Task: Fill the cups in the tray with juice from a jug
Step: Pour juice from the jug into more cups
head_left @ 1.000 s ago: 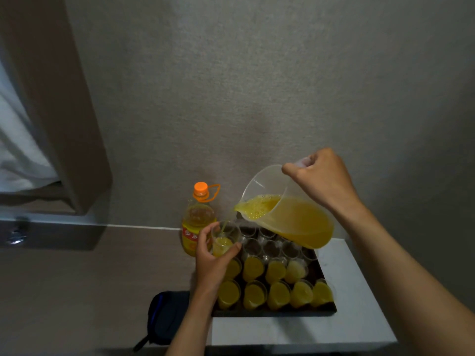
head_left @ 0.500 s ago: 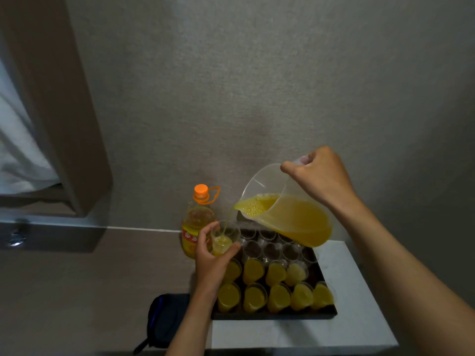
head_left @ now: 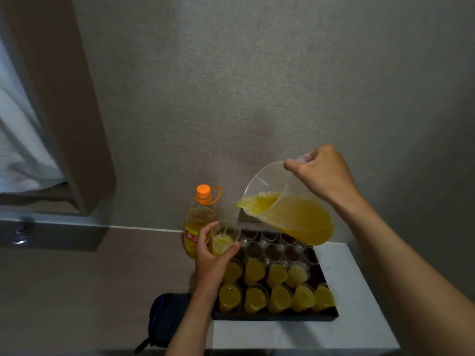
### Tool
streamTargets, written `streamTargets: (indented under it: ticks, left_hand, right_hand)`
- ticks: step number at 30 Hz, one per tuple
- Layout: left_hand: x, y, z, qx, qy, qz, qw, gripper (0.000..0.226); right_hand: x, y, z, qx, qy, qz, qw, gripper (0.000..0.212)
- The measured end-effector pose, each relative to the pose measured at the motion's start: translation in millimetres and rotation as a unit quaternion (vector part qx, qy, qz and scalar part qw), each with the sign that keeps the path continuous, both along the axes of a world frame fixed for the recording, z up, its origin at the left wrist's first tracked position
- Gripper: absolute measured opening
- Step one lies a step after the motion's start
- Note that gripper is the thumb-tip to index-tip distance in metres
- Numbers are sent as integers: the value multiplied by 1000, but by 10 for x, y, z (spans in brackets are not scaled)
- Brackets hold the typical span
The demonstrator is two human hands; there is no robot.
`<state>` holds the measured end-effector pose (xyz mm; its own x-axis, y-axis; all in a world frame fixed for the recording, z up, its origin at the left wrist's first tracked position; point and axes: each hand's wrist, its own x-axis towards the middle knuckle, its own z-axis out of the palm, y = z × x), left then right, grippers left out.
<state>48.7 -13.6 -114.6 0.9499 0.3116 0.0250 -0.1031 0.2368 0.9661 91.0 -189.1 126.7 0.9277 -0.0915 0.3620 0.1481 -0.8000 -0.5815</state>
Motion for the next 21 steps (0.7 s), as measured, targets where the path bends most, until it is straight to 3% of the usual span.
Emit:
streamTargets:
  ticks: [21]
  left_hand:
    - [26, -30, -65, 6, 5, 3, 1000, 66]
  right_hand:
    - [-15, -12, 49, -2, 0, 11, 1000, 42]
